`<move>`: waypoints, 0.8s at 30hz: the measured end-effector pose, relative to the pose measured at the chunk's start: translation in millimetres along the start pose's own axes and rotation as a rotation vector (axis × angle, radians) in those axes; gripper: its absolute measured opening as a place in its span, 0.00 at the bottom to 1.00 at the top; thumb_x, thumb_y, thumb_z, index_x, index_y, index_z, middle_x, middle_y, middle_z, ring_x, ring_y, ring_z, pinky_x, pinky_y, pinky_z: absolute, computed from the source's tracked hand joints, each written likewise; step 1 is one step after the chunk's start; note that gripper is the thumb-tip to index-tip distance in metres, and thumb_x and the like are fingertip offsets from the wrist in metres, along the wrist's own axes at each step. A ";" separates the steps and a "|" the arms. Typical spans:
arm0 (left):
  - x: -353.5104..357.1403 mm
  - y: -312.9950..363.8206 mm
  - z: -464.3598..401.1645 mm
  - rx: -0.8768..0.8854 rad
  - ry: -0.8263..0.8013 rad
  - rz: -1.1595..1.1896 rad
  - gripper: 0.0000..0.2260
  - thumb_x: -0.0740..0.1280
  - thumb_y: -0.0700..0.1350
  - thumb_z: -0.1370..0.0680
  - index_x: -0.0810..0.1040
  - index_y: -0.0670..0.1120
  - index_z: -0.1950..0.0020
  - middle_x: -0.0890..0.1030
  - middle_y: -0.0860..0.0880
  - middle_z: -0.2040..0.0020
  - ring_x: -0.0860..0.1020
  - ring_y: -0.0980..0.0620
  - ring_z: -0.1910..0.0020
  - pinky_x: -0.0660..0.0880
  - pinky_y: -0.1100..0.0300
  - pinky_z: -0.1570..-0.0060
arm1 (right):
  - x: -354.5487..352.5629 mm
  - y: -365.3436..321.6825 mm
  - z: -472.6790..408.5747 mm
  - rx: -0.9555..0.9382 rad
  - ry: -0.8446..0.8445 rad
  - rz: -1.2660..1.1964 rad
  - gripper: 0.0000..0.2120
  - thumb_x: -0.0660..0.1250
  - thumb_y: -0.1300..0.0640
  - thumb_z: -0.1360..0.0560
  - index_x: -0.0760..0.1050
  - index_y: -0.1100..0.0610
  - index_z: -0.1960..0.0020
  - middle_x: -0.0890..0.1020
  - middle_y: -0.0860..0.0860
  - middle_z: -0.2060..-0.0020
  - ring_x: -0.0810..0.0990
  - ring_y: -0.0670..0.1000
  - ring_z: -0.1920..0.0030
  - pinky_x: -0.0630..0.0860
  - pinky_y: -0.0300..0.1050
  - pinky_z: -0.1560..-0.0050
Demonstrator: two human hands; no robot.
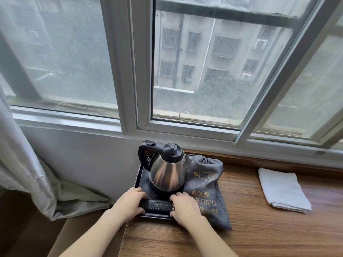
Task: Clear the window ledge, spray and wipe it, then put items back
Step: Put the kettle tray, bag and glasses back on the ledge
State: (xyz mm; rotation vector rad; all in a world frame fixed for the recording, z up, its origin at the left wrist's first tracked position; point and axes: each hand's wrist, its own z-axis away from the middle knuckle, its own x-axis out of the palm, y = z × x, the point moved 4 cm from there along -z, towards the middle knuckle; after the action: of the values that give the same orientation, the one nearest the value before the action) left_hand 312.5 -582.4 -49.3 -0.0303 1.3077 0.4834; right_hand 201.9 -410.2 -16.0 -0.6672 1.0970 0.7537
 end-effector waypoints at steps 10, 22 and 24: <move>-2.5 -0.1 2.9 -0.019 0.029 0.084 0.25 0.73 0.54 0.31 0.76 0.54 0.34 0.75 0.55 0.42 0.70 0.51 0.40 0.70 0.56 0.39 | -1.7 3.0 1.2 0.015 0.002 -0.056 0.25 0.71 0.49 0.25 0.71 0.53 0.31 0.76 0.52 0.36 0.70 0.56 0.34 0.71 0.51 0.35; -12.9 -1.1 22.0 -0.319 0.245 0.591 0.55 0.77 0.64 0.44 0.60 0.48 0.22 0.64 0.49 0.25 0.64 0.50 0.26 0.65 0.54 0.29 | -42.6 86.1 45.3 0.322 0.672 -0.363 0.42 0.69 0.30 0.35 0.72 0.55 0.30 0.74 0.55 0.32 0.69 0.56 0.32 0.72 0.58 0.36; -9.7 5.6 20.7 -0.340 0.244 0.638 0.55 0.80 0.60 0.42 0.57 0.47 0.21 0.63 0.48 0.24 0.63 0.51 0.25 0.64 0.55 0.29 | -31.0 101.9 46.8 0.425 0.478 -0.448 0.51 0.70 0.28 0.34 0.58 0.52 0.21 0.60 0.55 0.23 0.56 0.56 0.23 0.60 0.58 0.26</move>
State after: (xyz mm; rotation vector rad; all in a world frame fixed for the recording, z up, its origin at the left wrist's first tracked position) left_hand 327.7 -574.4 -33.3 0.0492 1.4501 1.2769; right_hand 136.0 -320.4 17.4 -0.7066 1.4197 -0.0395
